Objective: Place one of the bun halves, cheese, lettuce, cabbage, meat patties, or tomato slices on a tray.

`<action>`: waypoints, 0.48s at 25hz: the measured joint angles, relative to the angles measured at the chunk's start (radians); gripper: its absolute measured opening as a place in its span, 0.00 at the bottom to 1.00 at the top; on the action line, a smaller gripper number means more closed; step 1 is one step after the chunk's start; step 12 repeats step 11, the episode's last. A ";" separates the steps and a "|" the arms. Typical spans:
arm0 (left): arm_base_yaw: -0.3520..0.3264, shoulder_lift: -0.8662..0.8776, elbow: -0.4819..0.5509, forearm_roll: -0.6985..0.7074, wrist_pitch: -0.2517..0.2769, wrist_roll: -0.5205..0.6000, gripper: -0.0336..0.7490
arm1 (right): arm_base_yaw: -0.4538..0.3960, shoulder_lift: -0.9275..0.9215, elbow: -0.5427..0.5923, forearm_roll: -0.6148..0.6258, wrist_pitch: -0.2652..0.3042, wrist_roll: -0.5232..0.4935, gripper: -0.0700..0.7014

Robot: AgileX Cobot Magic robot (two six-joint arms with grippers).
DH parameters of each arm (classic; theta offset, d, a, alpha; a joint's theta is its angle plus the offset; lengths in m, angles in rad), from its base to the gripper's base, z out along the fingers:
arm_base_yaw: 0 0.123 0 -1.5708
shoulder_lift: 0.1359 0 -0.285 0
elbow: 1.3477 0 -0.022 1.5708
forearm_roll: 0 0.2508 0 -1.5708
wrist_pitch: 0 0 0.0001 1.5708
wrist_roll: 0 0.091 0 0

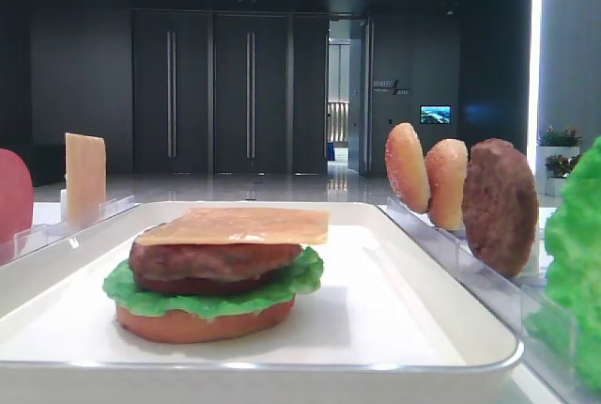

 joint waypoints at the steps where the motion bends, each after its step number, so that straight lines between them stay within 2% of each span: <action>1: 0.000 0.000 0.000 0.000 0.000 0.000 0.53 | 0.000 0.000 0.000 0.000 0.000 0.000 0.65; 12: 0.000 0.000 0.000 0.000 0.000 -0.002 0.52 | 0.000 0.000 0.000 0.000 0.000 0.000 0.65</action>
